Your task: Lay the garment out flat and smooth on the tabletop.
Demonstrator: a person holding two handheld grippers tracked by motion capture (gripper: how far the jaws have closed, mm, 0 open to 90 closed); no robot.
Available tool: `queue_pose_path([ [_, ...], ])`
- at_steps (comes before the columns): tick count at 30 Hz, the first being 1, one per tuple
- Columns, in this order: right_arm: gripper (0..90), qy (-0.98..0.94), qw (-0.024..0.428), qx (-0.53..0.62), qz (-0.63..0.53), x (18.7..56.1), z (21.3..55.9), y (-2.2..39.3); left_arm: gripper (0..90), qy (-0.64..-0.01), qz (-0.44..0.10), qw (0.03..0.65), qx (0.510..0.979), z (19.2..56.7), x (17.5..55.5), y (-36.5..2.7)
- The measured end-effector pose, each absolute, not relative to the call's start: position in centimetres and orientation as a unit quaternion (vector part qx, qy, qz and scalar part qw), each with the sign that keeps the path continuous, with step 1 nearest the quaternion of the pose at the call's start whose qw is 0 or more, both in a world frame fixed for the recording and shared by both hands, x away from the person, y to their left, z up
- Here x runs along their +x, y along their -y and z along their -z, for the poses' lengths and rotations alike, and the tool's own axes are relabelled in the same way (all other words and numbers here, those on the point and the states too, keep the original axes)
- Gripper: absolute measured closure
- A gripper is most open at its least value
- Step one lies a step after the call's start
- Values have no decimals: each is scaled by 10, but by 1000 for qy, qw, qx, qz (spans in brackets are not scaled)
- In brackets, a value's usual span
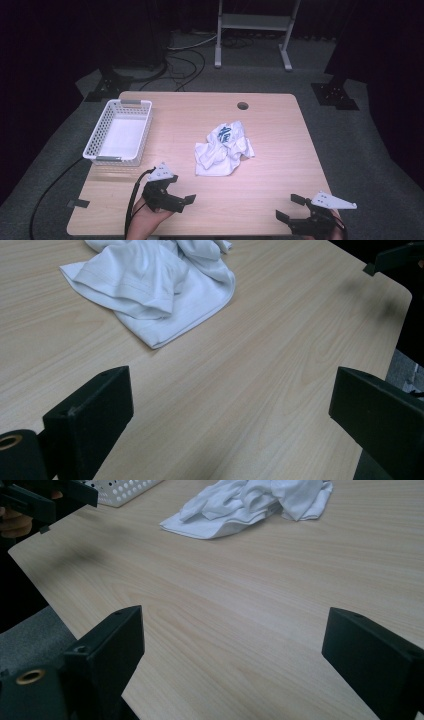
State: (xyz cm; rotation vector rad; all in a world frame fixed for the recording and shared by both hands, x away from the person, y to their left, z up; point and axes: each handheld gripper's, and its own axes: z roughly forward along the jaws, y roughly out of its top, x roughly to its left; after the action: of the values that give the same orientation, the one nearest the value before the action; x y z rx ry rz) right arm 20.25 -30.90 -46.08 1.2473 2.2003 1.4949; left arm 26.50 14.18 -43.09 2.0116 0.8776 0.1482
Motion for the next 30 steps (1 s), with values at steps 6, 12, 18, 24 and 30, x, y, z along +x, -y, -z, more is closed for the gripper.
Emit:
queue_pose_path([
  [6,95,-754,95,417,-498,206,456,303,29,-354,-60,456,815,430,265,-142],
  [12,95,-763,90,413,-490,211,449,295,31,-351,-60,455,816,429,264,-141],
  [18,95,-770,83,407,-485,221,442,285,31,-349,-56,456,817,431,265,-141],
  [24,95,-775,74,402,-482,233,439,276,31,-351,-56,458,815,431,266,-143],
  [30,95,-780,68,395,-479,250,431,265,31,-354,-55,457,814,433,267,-146],
])
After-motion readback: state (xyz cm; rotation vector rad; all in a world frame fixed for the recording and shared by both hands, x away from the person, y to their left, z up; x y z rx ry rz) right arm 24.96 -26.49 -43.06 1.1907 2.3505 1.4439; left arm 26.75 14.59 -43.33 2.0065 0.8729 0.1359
